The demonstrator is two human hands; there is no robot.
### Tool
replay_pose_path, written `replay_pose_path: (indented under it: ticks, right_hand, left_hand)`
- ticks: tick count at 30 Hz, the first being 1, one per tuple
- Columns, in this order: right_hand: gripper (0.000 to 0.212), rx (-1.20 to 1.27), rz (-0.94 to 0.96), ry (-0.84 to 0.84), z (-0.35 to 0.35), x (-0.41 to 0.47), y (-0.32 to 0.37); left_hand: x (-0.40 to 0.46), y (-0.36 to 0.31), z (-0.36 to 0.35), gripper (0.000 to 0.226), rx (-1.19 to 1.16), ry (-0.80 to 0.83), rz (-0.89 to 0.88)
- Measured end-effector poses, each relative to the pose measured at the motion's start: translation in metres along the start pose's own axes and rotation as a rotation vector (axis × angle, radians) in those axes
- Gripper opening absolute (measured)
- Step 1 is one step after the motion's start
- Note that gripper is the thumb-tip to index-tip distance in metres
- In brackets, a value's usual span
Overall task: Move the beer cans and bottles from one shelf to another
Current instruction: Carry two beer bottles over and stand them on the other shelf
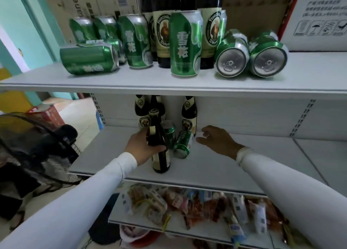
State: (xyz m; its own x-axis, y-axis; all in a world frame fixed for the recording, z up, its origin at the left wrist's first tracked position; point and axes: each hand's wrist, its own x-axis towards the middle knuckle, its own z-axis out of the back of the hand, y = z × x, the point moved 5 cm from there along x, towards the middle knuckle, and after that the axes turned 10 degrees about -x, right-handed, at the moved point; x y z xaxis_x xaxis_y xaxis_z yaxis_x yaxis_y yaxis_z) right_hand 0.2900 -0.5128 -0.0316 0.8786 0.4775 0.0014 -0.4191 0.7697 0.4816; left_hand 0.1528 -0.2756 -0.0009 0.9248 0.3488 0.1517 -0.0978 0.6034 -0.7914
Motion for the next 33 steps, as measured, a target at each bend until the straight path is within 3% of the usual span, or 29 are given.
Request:
replay_pose_path:
  ticks: [5,11,15,20,27,30,33]
  right_hand:
    - [0.069,0.056,-0.046,-0.061,0.003,0.024,0.006]
    - [0.085,0.081,-0.062,-0.088,0.003,0.064,0.018]
    - [0.068,0.142,-0.056,-0.107,0.002,0.085,0.019]
    - [0.054,0.174,0.004,-0.124,0.003,0.098,0.024]
    - [0.043,0.183,0.026,-0.131,0.01,0.097,0.026]
    - [0.036,0.163,0.018,-0.112,0.019,0.092,0.013]
    - [0.026,0.135,0.035,-0.062,0.032,0.087,-0.009]
  left_hand:
    - [0.007,0.023,0.022,0.089,0.077,-0.088,0.083]
    - [0.005,0.034,0.023,0.081,-0.004,-0.075,0.138]
    - [0.003,0.036,0.034,0.082,-0.08,0.065,0.188]
    - [0.006,0.029,0.041,0.05,0.049,-0.01,0.179]
    - [0.001,0.009,0.023,0.063,0.147,-0.083,0.197]
    - [0.002,0.006,0.022,0.063,0.159,-0.009,0.178]
    - [0.001,0.007,0.028,0.059,0.015,0.106,0.201]
